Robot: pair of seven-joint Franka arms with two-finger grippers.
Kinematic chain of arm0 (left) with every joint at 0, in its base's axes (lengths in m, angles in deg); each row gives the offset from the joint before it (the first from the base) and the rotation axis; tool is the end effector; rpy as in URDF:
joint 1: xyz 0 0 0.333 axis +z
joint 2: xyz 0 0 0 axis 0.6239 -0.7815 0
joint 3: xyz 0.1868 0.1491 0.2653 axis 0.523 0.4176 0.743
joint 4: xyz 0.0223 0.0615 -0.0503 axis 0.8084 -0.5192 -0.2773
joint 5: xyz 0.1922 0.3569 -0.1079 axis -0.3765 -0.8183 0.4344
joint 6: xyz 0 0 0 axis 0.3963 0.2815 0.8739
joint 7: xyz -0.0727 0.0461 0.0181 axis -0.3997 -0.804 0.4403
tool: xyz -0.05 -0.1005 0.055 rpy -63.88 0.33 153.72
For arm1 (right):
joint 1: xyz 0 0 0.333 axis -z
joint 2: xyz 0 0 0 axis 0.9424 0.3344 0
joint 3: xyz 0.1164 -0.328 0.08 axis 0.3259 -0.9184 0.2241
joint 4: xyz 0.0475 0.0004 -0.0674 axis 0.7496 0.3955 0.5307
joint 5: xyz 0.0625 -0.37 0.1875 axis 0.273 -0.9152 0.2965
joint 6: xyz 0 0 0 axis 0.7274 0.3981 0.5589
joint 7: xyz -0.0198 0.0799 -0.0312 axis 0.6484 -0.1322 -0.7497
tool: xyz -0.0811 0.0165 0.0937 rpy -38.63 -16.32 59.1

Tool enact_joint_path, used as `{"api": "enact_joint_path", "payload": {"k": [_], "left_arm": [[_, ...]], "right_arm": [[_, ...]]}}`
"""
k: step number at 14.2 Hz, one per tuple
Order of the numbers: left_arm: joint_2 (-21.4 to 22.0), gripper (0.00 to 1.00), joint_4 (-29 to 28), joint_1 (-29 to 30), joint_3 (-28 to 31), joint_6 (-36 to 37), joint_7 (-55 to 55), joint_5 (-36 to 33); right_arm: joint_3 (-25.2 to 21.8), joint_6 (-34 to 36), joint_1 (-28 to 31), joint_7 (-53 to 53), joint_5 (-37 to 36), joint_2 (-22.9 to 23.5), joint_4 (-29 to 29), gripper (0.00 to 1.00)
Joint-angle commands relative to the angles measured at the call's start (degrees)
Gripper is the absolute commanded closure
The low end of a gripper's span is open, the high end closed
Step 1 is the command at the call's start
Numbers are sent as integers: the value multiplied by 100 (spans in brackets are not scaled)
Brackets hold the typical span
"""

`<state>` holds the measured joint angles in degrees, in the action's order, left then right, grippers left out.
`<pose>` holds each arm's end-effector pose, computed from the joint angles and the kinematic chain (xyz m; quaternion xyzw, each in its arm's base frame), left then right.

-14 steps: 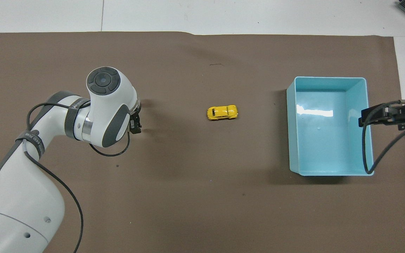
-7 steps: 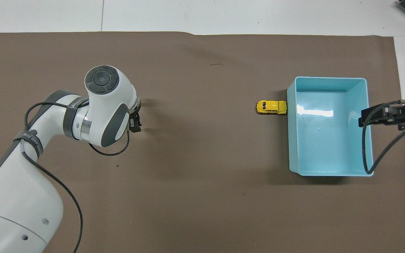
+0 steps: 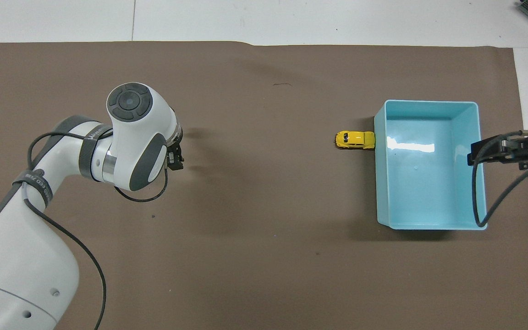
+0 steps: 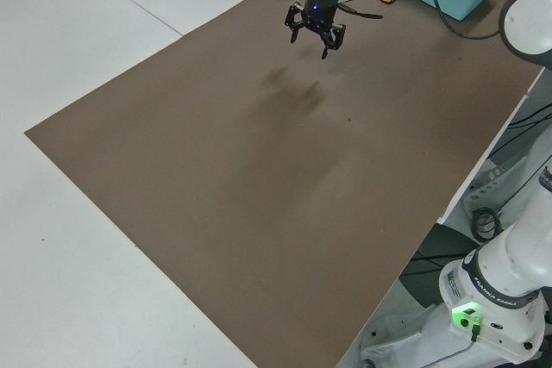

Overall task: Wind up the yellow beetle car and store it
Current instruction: 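Retract the left gripper while the right gripper moves toward the car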

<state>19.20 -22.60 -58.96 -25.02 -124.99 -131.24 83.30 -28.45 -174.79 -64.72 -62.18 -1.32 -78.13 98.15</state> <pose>0.6553 -0.2471 0.3567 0.6741 0.7377 0.0284 0.0232 0.5713 -0.0099 0.6311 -0.9984 0.0513 0.0246 0.0050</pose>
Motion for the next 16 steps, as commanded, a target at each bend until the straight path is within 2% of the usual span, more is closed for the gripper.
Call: {"api": "enact_joint_path", "payload": {"k": [1, 7, 11, 16], "left_arm": [[303, 0, -41, 111, -51, 213, 334, -98], [804, 0, -41, 251, -51, 529, 1045, -98], [1436, 0, -59, 576, -60, 1170, 2485, -37], [1797, 0, -32, 726, -42, 1461, 3602, -1]], "right_arm": [[47, 62, 85, 72, 40, 38, -81, 0], [-6, 71, 94, 107, 40, 38, -90, 0], [47, -157, 23, 160, -21, 81, -72, 0], [55, -377, -283, 125, 14, 336, -81, 0]]}}
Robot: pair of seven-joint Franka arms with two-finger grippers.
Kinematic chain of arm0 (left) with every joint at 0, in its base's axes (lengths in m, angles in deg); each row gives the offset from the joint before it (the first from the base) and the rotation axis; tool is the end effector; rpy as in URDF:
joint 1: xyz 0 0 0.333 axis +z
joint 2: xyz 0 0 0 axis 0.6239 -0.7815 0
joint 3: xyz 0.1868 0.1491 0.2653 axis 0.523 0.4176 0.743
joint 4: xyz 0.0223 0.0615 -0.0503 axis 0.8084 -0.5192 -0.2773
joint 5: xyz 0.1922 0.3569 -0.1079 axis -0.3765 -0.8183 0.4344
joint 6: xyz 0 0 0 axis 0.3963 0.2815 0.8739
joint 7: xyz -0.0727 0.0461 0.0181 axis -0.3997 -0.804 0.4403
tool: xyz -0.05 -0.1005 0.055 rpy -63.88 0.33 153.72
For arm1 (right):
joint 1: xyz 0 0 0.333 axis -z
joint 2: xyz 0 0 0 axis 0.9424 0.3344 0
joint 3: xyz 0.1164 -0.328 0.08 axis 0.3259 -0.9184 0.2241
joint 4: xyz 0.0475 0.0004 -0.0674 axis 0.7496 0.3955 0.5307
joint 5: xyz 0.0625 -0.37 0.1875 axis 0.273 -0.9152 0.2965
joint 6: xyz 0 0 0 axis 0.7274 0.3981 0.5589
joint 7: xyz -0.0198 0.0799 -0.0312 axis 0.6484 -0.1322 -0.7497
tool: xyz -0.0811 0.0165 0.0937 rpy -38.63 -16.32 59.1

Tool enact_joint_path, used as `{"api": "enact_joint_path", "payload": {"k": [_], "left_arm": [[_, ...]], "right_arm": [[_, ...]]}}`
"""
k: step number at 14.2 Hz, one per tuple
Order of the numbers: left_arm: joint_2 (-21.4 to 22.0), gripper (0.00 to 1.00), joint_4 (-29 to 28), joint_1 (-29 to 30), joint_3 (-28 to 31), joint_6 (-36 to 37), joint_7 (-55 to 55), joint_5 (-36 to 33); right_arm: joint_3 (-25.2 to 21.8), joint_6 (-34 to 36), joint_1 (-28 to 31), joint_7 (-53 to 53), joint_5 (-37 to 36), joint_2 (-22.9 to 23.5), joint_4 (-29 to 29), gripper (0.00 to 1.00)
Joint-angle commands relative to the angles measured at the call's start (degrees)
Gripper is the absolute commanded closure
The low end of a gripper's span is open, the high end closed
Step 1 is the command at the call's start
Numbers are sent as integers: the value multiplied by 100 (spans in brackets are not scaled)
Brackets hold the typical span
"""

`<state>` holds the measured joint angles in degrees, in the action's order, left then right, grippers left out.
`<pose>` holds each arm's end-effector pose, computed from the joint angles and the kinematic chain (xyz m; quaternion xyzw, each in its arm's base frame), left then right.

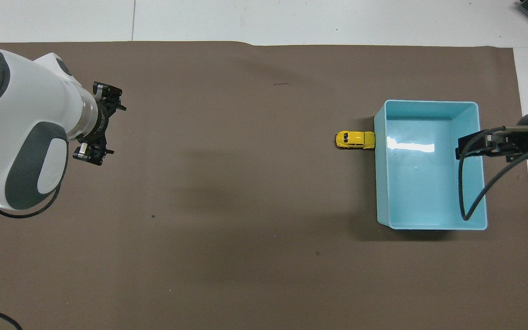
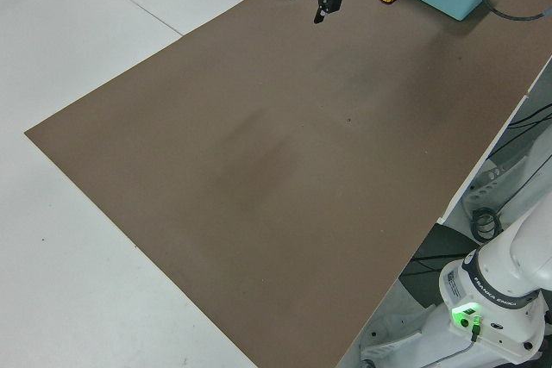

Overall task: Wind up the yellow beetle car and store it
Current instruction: 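Retract the left gripper while the right gripper moves toward the car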

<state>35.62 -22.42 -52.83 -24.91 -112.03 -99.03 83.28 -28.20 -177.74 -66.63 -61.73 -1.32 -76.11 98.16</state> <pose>0.6229 -0.1588 0.5294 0.8184 0.5707 0.0583 0.0341 0.5881 0.0110 0.6149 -0.9994 0.0288 0.0166 0.0064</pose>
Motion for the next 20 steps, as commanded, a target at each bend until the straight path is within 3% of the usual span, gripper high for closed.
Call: {"api": "enact_joint_path", "payload": {"k": [1, 7, 18, 20], "left_arm": [[225, 0, -51, 148, -45, 243, 697, 0], [454, 0, -59, 306, -45, 306, 2629, 211], [595, 0, -103, 719, -45, 630, 6681, 220], [647, 0, -86, 807, -45, 832, 7298, 220]], "right_arm": [[30, -160, -172, 54, 31, 143, -64, 0], [30, -337, -463, -990, 40, 310, 15, 0], [30, -881, -761, -4294, 58, 767, 120, 0], [30, -1118, -892, -5353, 58, 846, 147, 0]]}}
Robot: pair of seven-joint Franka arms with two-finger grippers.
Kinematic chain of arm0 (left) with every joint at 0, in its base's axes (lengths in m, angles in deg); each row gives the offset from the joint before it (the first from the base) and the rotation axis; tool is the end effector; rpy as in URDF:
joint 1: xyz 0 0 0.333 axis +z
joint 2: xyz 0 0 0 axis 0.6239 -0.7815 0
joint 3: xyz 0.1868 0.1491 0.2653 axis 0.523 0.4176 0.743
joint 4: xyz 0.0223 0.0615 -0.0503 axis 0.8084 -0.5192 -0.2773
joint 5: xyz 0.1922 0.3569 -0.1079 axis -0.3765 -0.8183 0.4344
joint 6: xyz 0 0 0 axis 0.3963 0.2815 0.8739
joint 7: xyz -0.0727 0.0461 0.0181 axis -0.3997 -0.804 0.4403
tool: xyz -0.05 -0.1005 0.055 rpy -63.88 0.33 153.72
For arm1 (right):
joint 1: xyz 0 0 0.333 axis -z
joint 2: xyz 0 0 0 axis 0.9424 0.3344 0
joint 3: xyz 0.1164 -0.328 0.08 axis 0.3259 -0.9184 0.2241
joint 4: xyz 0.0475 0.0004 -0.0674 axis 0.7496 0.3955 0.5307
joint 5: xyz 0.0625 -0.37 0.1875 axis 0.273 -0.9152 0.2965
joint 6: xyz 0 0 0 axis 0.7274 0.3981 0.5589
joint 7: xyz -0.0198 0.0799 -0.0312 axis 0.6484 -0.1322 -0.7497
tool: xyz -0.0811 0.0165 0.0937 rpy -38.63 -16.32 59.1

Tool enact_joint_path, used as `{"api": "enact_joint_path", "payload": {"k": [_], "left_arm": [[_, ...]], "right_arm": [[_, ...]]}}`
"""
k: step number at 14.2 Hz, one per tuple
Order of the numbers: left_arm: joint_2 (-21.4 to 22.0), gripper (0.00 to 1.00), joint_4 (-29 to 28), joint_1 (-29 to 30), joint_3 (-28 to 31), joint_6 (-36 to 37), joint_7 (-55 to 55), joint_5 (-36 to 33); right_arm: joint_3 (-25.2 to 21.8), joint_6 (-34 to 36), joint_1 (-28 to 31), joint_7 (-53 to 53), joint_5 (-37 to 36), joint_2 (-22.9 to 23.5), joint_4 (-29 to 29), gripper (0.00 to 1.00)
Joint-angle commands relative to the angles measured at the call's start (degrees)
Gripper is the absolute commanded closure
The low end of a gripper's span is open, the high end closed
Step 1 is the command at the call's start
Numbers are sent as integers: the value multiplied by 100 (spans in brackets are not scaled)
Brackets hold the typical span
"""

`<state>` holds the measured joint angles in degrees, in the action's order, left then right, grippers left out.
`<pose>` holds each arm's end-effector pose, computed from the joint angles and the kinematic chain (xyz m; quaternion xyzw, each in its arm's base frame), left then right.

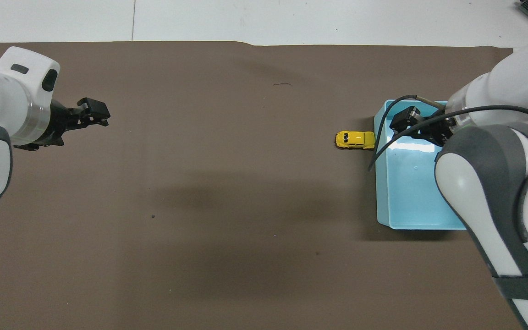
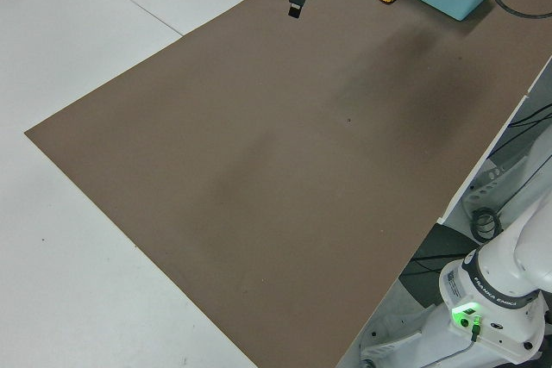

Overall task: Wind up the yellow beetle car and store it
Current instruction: 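Retract the left gripper while the right gripper moves toward the car, then lower the right gripper onto the car and close on it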

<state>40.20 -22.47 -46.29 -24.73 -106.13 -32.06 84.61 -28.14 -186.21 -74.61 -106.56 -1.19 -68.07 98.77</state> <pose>0.6081 -0.0825 0.5687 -0.9947 -0.0880 -0.0531 0.0004 0.6323 0.0985 0.5360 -0.9386 0.3442 0.0222 0.0037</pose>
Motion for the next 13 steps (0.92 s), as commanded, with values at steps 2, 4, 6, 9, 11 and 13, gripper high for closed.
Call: {"api": "enact_joint_path", "payload": {"k": [2, 4, 6, 9, 11, 13], "left_arm": [[268, 0, -63, 320, -63, 497, 1224, 87], [356, 0, 33, 557, -63, 857, 1857, 87], [339, 0, 409, 611, -63, 1357, 2237, 70], [295, 0, 1016, 655, -54, 1824, 2265, 26], [338, 0, 1062, 646, -63, 1896, 2273, 78], [339, 0, 1053, 576, -89, 1870, 2221, 87]], "right_arm": [[24, -447, -165, -1796, 36, 130, 130, 0], [24, -667, -218, -2368, 36, 140, 244, 0], [24, -799, -227, -3070, 36, 140, 271, 0], [24, -1018, -349, -3618, 36, 236, 323, 0], [24, -1177, -350, -3942, -16, 271, 350, 0], [24, -1204, -350, -4259, -87, 376, 350, 0]]}}
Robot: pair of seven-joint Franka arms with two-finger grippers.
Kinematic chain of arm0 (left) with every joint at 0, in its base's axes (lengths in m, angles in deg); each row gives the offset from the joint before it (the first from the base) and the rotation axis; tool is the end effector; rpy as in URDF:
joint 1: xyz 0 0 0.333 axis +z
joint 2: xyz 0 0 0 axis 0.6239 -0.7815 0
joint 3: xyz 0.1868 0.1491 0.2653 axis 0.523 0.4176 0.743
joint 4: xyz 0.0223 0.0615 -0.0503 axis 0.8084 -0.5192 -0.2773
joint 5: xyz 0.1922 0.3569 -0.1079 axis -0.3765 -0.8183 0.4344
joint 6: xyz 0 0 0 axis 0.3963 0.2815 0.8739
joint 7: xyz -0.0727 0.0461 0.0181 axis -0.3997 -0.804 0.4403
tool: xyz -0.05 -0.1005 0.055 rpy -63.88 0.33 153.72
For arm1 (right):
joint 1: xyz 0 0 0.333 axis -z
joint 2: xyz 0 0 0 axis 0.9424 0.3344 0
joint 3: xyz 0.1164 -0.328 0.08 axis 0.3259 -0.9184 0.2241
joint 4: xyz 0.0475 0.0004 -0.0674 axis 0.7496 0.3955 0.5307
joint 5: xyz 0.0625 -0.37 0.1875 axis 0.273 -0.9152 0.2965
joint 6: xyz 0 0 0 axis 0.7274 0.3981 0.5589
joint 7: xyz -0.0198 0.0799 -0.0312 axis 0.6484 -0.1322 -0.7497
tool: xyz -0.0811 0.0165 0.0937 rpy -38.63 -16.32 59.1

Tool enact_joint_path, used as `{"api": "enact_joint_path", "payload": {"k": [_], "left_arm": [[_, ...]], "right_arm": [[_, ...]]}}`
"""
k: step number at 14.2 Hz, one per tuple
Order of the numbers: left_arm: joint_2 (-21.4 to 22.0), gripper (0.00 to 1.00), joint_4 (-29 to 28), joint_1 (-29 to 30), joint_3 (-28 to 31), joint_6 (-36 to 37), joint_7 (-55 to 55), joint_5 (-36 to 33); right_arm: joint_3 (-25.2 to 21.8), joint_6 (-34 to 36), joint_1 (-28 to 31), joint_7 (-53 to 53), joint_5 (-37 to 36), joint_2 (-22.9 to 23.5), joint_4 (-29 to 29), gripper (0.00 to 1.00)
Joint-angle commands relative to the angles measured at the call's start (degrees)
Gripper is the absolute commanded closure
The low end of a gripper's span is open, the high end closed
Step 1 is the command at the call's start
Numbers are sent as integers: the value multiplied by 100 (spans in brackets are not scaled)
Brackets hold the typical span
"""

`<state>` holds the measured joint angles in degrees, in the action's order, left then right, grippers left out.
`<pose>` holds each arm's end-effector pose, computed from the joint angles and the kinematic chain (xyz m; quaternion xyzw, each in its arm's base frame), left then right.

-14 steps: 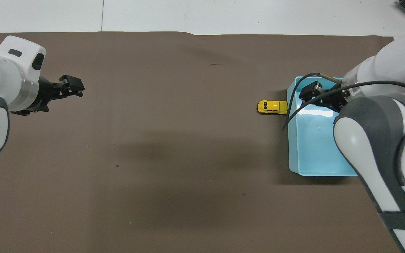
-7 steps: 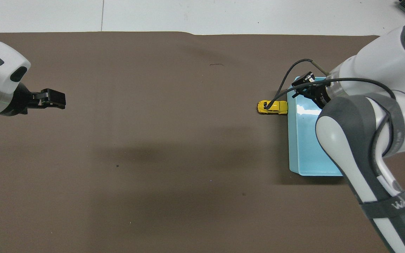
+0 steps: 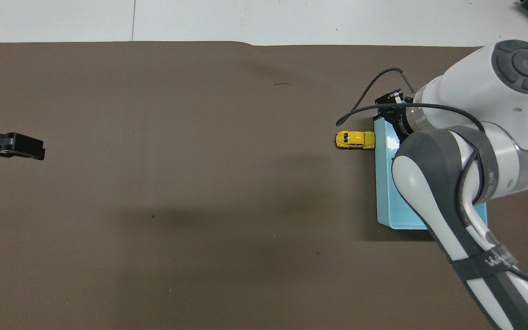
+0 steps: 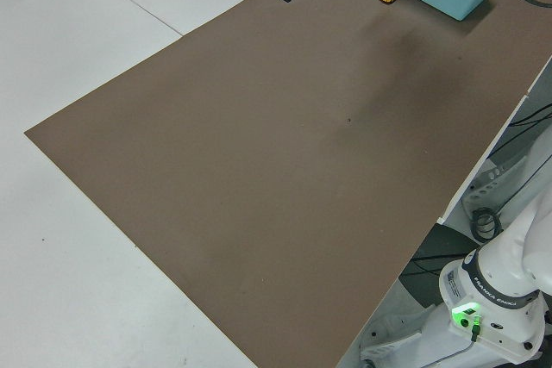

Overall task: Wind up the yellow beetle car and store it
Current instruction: 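Lower the right gripper onto the car and close on it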

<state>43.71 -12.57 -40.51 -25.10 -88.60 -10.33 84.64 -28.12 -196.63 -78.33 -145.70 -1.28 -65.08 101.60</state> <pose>0.5722 -0.0223 0.6642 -0.9985 0.0507 -0.0156 0.0130 0.6487 0.1438 0.4931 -0.7886 0.6144 -0.0026 0.0271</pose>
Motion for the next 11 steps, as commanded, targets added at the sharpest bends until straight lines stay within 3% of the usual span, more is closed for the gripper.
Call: {"api": "enact_joint_path", "payload": {"k": [1, 11], "left_arm": [[5, 0, 28, -20, -86, 90, 13, 84], [14, 0, 89, 41, -78, 37, -58, 337]], "right_arm": [[22, -170, -4, -452, -104, 138, 58, 0], [13, -812, -65, -1068, -491, 938, 58, 0]]}}
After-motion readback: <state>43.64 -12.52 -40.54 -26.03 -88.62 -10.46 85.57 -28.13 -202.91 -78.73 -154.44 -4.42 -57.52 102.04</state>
